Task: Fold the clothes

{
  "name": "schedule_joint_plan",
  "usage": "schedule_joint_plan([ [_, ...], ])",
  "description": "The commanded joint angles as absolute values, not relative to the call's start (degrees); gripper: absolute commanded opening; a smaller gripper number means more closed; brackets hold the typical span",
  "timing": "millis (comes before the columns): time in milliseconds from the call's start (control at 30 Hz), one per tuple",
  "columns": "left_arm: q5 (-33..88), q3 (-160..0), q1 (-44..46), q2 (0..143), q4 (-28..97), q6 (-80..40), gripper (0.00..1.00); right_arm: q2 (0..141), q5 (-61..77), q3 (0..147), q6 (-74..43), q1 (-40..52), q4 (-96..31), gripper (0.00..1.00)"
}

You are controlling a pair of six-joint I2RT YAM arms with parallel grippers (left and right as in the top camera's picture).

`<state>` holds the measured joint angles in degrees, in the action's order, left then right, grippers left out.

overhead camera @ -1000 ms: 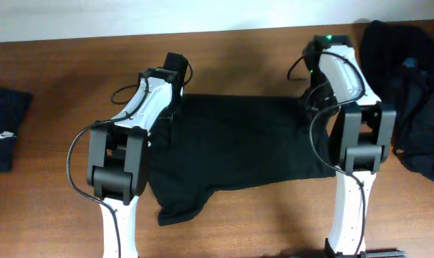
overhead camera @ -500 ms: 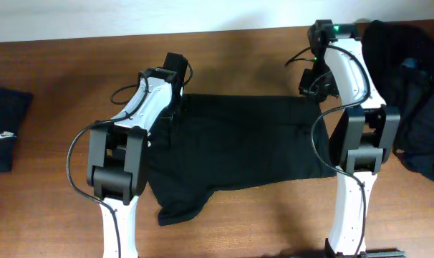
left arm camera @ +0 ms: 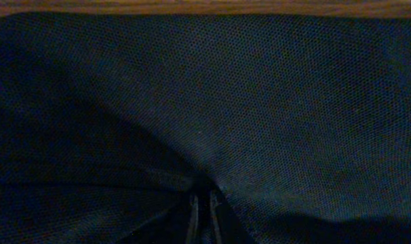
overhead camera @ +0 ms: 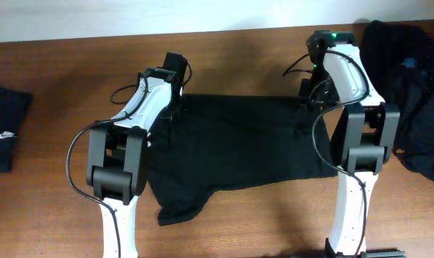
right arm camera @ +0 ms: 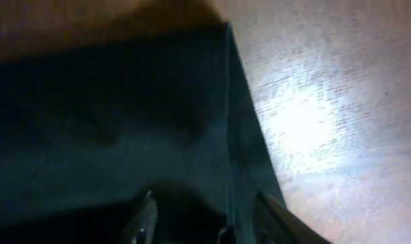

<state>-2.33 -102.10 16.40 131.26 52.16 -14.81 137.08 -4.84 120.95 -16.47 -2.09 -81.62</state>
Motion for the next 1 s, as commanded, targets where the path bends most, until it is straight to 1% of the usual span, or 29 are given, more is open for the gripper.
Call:
schedule_joint_plan([
  [0,-1.3,-100.4,16.3,133.2,51.5,-14.5,0.09,135.4,-2.9,119.7,-12.1,-3.5,-80.3,0.54],
  [133,-1.3,-100.4,16.3,133.2,51.5,-14.5,0.09,135.4,0.1,118.7,-9.9,-4.7,-77.9,0.53],
  [233,-1.2,-100.4,16.3,133.2,51.5,-14.5,0.09,135.4,3.9,118.6,-5.5,-5.3,-76.4,0.43],
  [300,-1.3,-100.4,16.3,133.2,51.5,-14.5,0.09,135.4,5.9,118.6,-3.0,-5.7,-76.0,0.40],
  [400,-1.3,-100.4,16.3,133.2,51.5,-14.5,0.09,135.4,6.5,118.5,-0.1,-6.2,-76.0,0.40],
  [667,-1.3,-100.4,16.3,133.2,51.5,-14.5,0.09,135.4,7.8,118.4,2.5,-7.7,-75.2,0.40],
  [967,-1.3,-100.4,16.3,133.2,51.4,-14.5,0.09,135.4,8.5,118.1,2.7,-9.8,-74.9,0.41],
])
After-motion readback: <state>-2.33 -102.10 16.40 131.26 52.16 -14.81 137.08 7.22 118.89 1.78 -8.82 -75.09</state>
